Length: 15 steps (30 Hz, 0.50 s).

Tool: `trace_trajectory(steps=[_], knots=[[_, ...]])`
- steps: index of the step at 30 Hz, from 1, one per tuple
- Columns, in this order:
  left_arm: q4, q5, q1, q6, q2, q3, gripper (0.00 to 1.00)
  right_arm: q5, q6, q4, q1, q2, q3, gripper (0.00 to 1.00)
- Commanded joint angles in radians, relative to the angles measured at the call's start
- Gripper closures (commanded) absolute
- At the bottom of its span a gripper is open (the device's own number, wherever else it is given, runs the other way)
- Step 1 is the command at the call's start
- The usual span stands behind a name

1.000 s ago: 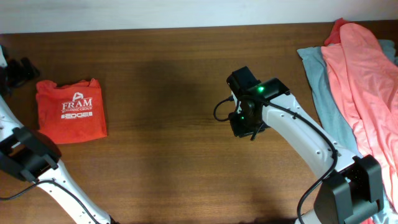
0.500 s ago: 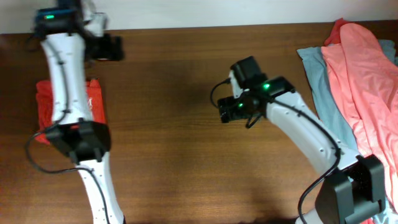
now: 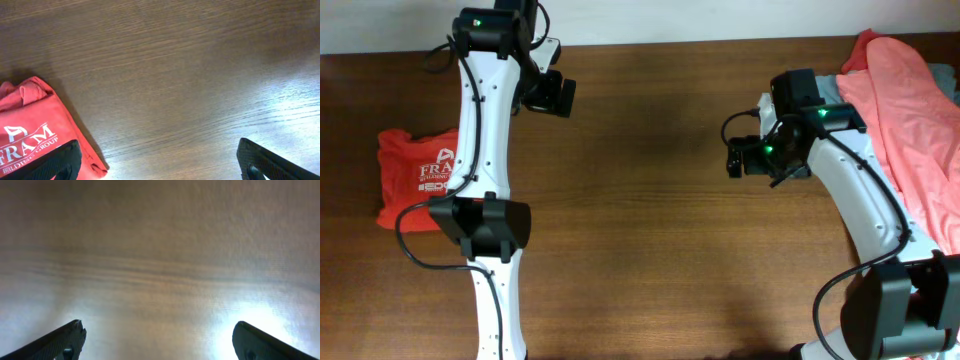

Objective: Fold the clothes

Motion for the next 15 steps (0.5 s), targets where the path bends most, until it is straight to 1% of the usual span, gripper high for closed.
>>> trace_trajectory(steps=[1, 3, 4, 6, 8, 11, 13, 14, 15], knots=[[-0.002, 0.015, 0.003, -0.055, -0.093, -0.042, 0.01, -0.001, -0.012, -0.042, -0.01, -0.052, 0.017, 0.01], [-0.002, 0.014, -0.003, -0.067, -0.161, -0.13, 0.01, 0.002, -0.012, -0.077, -0.009, -0.091, 0.017, 0.01], [-0.002, 0.009, -0.006, -0.067, -0.219, -0.215, 0.01, 0.002, -0.012, -0.112, -0.009, -0.119, 0.017, 0.01], [-0.002, -0.004, -0.008, -0.067, -0.284, -0.32, 0.01, 0.006, -0.012, -0.154, -0.009, -0.148, 0.017, 0.01], [-0.002, -0.01, -0.008, -0.067, -0.382, -0.486, 0.01, 0.007, -0.012, -0.198, -0.009, -0.182, 0.017, 0.01], [-0.001, -0.013, -0.007, -0.079, -0.496, -0.668, 0.01, 0.009, -0.008, -0.236, -0.008, -0.239, 0.008, 0.01], [0.035, -0.044, -0.005, -0.105, -0.611, -0.815, 0.01, 0.01, 0.0, -0.228, -0.007, -0.317, -0.024, 0.01], [0.058, -0.052, -0.005, -0.112, -0.646, -0.853, 0.01, 0.01, 0.004, -0.222, -0.007, -0.339, -0.035, 0.01], [0.107, -0.053, -0.005, -0.113, -0.711, -0.914, 0.01, 0.01, 0.011, -0.204, -0.007, -0.394, -0.062, 0.01]])
